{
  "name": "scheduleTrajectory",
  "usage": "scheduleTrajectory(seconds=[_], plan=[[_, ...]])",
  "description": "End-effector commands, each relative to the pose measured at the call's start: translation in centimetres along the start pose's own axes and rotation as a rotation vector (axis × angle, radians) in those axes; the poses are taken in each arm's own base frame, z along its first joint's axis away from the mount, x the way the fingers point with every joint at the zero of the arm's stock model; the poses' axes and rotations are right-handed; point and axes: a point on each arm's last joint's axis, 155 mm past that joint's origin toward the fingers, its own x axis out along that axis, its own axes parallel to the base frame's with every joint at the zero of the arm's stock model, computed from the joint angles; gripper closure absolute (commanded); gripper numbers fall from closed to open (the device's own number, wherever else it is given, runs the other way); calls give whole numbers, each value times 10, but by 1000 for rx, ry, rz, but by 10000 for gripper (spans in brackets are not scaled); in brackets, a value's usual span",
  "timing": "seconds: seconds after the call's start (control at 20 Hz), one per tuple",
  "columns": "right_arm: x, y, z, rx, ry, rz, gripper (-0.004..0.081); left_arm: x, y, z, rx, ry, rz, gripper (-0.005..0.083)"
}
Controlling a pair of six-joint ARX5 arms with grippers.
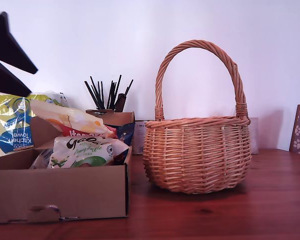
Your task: Move the bags of Easter eggs from the cardboard box on the left into the woven basket on the right side.
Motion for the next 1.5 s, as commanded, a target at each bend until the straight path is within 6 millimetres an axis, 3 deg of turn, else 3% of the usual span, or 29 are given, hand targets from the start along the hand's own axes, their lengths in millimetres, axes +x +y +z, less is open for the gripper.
scheduleTrajectory(seconds=[0.0, 0.1, 0.3, 0.5, 0.7, 0.95, 1.2, 1.45], plan=[[0, 2, 1, -1, 0, 9, 782, 9, 8, 0, 55, -9, 28, 18], [0, 2, 1, -1, 0, 9, 782, 23, 13, -5, 96, -3, 33, 18], [0, 2, -1, 0, 5, 8, 782, 50, 6, -27, 129, 52, -24, 19], [0, 2, -1, 0, 6, 8, 782, 69, 18, -35, 182, 76, -7, 44], [0, 2, -1, 0, 6, 7, 782, 84, 25, -31, 221, 81, -23, 342], [0, 2, -1, 0, 6, 7, 782, 106, 18, -40, 224, 109, -87, 432], [0, 2, -1, 0, 6, 7, 782, 109, 29, -38, 243, 116, -62, 753], [0, 2, -1, 0, 6, 7, 782, 105, 64, -7, 275, 71, 10, 775]])
